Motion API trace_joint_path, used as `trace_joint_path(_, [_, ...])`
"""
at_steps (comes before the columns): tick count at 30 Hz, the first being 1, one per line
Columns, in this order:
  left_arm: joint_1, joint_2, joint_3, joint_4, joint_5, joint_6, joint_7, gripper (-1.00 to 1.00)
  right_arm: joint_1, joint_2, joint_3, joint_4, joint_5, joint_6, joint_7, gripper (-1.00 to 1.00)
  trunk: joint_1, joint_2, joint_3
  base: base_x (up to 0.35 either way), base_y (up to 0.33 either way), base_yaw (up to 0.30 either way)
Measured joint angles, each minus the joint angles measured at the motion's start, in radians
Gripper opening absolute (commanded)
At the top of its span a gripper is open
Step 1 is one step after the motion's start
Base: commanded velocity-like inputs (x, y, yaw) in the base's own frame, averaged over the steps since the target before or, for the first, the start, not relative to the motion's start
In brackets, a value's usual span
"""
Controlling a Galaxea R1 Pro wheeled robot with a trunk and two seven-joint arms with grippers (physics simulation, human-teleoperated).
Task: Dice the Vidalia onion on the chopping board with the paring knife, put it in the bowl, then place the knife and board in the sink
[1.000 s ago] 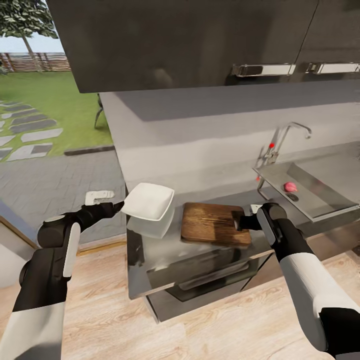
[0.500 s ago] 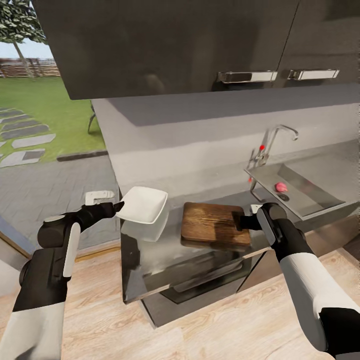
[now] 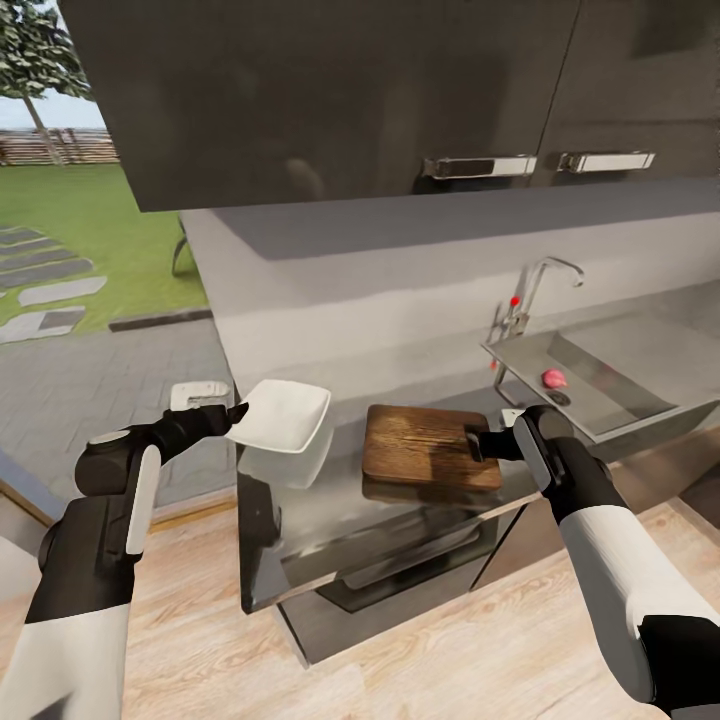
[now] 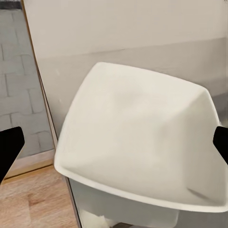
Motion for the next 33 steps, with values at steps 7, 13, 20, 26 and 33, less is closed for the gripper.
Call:
trace_joint_path(7, [0.0, 0.0, 0.0, 0.0, 0.0, 0.0, 0.0, 1.0, 0.0, 0.0, 0.0, 0.0, 0.0, 0.0, 0.0, -1.0, 0.0, 0.0, 0.011, 0.0, 0.0, -0.001])
trace_joint_path(13, [0.0, 0.0, 0.0, 0.0, 0.0, 0.0, 0.0, 1.0, 0.0, 0.0, 0.0, 0.0, 0.0, 0.0, 0.0, -1.0, 0.0, 0.0, 0.02, 0.0, 0.0, 0.0])
trace_joint_path(20, [0.0, 0.0, 0.0, 0.0, 0.0, 0.0, 0.0, 1.0, 0.0, 0.0, 0.0, 0.0, 0.0, 0.0, 0.0, -1.0, 0.0, 0.0, 0.032, 0.0, 0.0, 0.0])
trace_joint_path(26, [0.0, 0.0, 0.0, 0.0, 0.0, 0.0, 0.0, 1.0, 0.0, 0.0, 0.0, 0.0, 0.0, 0.0, 0.0, -1.0, 0.0, 0.0, 0.041, 0.0, 0.0, 0.0])
trace_joint_path(33, [0.0, 0.0, 0.0, 0.0, 0.0, 0.0, 0.0, 1.0, 0.0, 0.0, 0.0, 0.0, -0.004, 0.0, 0.0, -1.0, 0.0, 0.0, 0.051, 0.0, -0.065, 0.0])
